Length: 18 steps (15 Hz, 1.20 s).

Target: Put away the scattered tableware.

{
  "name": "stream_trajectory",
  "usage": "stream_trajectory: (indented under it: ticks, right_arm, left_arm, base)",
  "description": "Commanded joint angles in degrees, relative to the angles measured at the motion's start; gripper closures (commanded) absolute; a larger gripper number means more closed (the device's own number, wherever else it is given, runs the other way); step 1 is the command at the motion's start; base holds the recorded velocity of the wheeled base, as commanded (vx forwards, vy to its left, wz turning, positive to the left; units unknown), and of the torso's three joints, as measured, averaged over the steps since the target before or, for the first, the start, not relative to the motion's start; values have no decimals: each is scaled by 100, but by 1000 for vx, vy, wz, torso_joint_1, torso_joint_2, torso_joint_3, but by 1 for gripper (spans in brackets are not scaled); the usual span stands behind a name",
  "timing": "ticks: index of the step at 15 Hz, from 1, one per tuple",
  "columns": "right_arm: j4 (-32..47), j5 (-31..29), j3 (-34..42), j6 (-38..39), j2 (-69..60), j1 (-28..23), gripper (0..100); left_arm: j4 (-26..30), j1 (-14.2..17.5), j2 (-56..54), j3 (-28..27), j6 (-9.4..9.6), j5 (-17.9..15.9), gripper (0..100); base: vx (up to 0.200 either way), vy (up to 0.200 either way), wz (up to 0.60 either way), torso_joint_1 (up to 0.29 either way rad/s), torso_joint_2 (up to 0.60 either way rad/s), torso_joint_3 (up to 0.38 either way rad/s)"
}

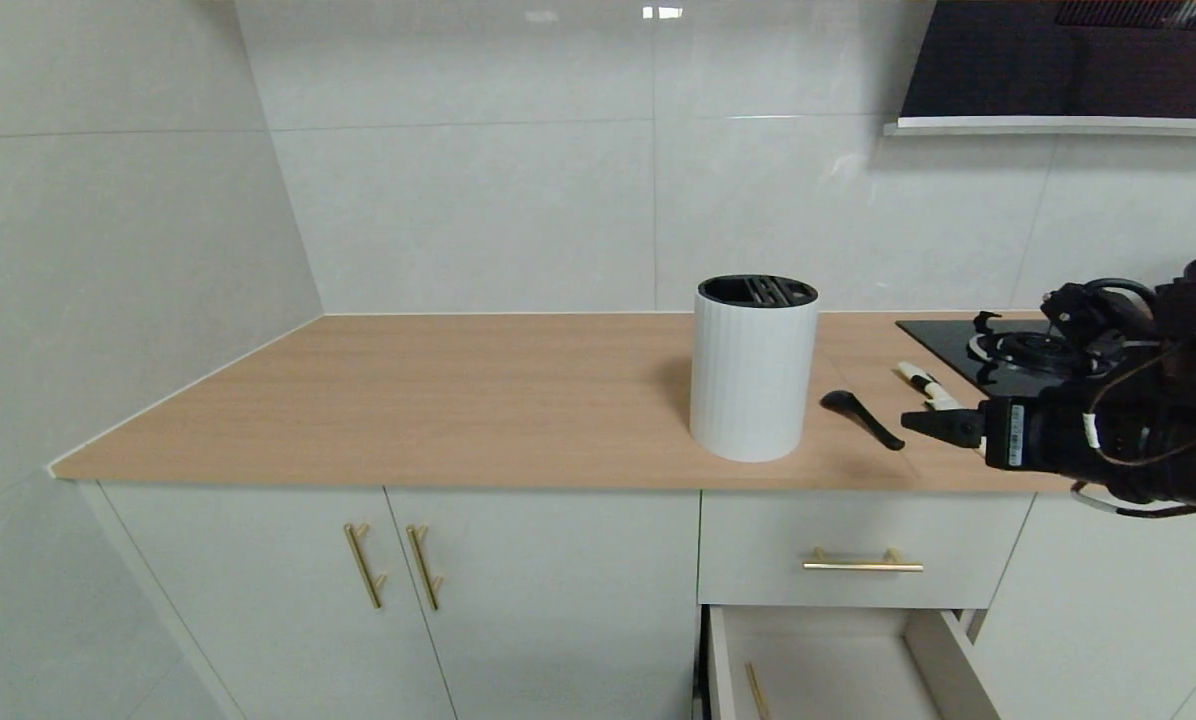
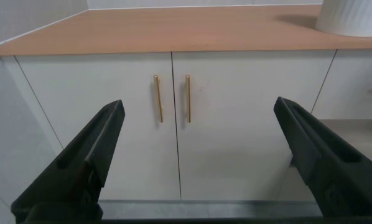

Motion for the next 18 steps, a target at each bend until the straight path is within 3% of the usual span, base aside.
stream_trajectory:
  ticks: [1, 3, 8, 18]
  right_arm:
    - [-1051, 30, -628, -497, 1530, -512, 0]
    - [-1394, 92, -1015, -972, 2294, -618, 0]
    - [-2247, 268, -1182, -1473, 3410, -794, 0]
    - [-1675, 285, -1578, -1473, 3604, -934, 0]
  left_arm:
    - [0, 1, -2, 1, -1, 1, 0]
    - [0, 1, -2, 1, -1, 1, 0]
    - [0, 1, -2, 1, -1, 1, 0]
    - [0, 1, -2, 1, -1, 1, 0]
  base:
    - [0, 0, 0, 0, 0, 0]
    - [0, 0, 0, 0, 0, 0]
    - [0, 0, 0, 0, 0, 0]
    - [0, 0, 0, 0, 0, 0]
